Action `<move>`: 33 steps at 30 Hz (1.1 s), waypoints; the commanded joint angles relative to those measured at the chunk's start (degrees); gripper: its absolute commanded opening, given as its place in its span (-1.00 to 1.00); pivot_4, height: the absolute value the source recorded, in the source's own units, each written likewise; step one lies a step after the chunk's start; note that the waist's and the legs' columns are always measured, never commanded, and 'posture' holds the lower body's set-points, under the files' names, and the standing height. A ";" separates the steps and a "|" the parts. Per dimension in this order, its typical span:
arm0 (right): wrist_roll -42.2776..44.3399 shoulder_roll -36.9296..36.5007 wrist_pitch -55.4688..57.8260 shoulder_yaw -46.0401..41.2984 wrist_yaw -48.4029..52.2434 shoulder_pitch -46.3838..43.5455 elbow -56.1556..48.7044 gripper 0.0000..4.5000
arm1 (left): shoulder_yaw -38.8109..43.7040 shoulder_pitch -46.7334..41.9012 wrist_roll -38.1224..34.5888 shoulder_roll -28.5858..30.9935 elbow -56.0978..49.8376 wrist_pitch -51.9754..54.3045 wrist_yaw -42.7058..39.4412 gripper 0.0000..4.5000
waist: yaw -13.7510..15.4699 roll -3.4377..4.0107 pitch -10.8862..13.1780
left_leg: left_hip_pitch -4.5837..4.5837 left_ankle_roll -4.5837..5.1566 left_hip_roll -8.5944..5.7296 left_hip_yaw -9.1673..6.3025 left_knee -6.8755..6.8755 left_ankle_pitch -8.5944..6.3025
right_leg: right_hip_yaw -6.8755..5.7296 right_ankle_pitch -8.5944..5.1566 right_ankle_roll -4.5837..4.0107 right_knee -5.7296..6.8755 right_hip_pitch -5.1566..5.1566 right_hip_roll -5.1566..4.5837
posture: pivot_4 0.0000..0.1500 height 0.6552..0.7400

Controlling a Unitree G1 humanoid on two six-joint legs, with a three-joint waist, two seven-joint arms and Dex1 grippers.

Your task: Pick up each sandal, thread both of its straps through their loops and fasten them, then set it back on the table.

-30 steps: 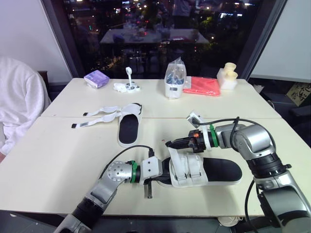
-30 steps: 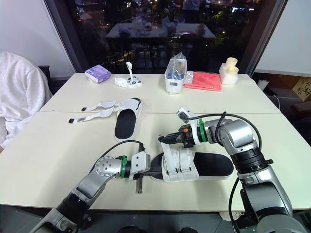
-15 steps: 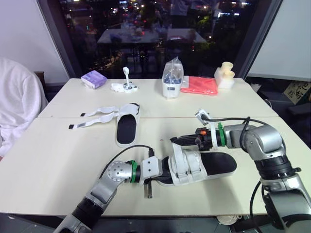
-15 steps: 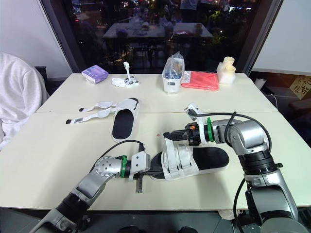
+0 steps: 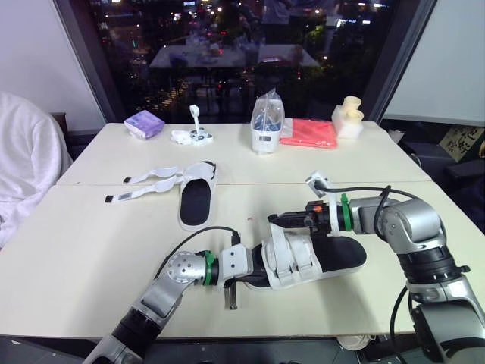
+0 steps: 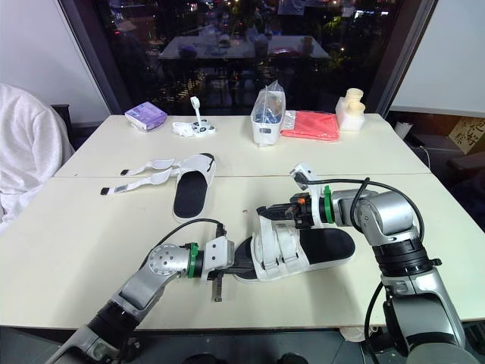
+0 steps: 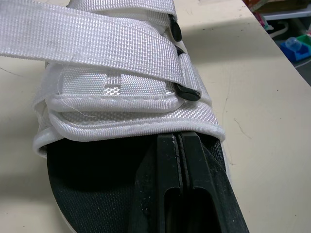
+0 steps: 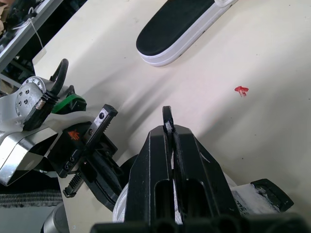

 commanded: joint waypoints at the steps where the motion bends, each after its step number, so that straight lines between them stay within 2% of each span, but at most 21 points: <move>1: -0.32 -0.46 -3.22 -3.30 -1.30 -2.03 -0.52 -0.97 | -3.99 2.37 3.47 1.07 3.52 2.13 -2.10 -1.00 | 0.00 0.00 0.00 | 0.00 0.00 0.00 0.00 0.00 0.00 | 0.00 0.00 0.00 0.00 0.00 0.00 | 1.00 1.00; 9: -6.30 1.82 -10.42 4.66 2.56 -5.31 10.59 -0.97 | -3.67 2.97 3.45 1.11 3.05 2.38 -1.43 -1.00 | -0.10 0.00 0.00 | 0.03 0.00 0.01 -0.01 0.00 0.00 | 0.00 0.00 0.00 0.04 0.01 0.04 | 1.00 1.00; 15: -8.01 2.28 -12.74 5.95 3.78 -5.99 13.69 -0.97 | -3.67 3.07 3.44 1.26 2.92 2.37 -1.40 -1.00 | -0.13 0.00 0.00 | 0.06 0.00 0.01 0.00 0.01 0.01 | 0.00 0.00 0.00 0.09 0.02 0.04 | 1.00 1.00; 25: -15.67 1.21 -19.03 13.16 5.37 -3.07 15.22 -0.97 | -3.64 3.07 3.63 1.51 2.77 2.26 -1.19 -1.00 | -0.15 -0.02 -0.04 | 0.22 -0.01 0.02 0.00 0.01 0.01 | 0.00 -0.01 0.00 0.24 0.02 0.04 | 1.00 1.00; 28: -18.64 0.89 -20.98 15.34 5.61 -2.92 16.10 -0.59 | -3.60 3.11 3.72 1.53 2.76 2.23 -1.11 -1.00 | -0.16 -0.06 -0.09 | 0.32 -0.02 0.03 0.00 0.01 0.01 | -0.01 -0.01 0.00 0.23 0.00 0.05 | 1.00 1.00; 33: -25.03 1.40 -25.42 18.04 4.52 -4.13 18.99 0.54 | -3.49 3.21 3.81 1.49 2.83 2.20 -0.98 -1.00 | -0.04 -0.05 -0.11 | 0.22 -0.02 0.02 0.00 0.00 0.00 | -0.01 -0.01 0.00 0.30 -0.02 0.04 | 1.00 1.00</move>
